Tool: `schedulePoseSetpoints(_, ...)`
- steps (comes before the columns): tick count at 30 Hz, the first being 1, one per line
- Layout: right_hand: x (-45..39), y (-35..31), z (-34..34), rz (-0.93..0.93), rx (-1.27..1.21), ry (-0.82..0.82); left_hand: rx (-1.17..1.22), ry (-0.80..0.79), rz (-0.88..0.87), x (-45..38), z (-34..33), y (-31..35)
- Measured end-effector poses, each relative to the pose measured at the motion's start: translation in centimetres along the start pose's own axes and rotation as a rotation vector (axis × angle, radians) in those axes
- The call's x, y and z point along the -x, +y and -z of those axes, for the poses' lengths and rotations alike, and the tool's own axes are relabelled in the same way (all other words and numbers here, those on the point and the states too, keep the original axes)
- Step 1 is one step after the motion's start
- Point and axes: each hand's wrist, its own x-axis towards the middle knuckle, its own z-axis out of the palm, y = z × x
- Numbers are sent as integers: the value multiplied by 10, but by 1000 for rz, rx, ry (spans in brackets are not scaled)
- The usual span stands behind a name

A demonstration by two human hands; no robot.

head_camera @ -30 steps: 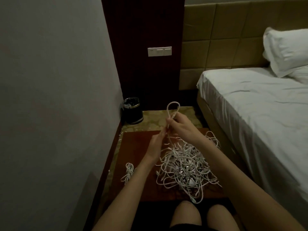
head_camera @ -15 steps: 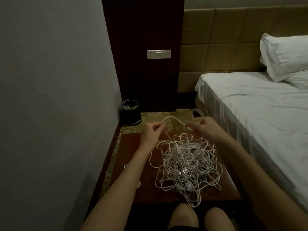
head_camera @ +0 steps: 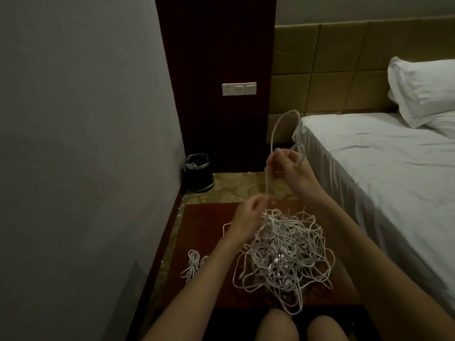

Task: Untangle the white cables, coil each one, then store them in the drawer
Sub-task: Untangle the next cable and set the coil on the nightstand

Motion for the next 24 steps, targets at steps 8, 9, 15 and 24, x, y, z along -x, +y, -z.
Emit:
schedulePoseSetpoints(8, 13, -9, 25, 49, 239, 161, -25, 229, -8, -11, 18, -1)
schedulePoseSetpoints(9, 19, 0, 27, 4, 346, 125, 43, 272, -43, -14, 25, 12)
schedulePoseSetpoints(15, 41, 26, 6, -123, 392, -95, 169, 210, -168, -18, 45, 84)
schedulePoseSetpoints(24, 42, -11, -23, -100, -50, -133, 228, 135, -285, -8, 42, 110)
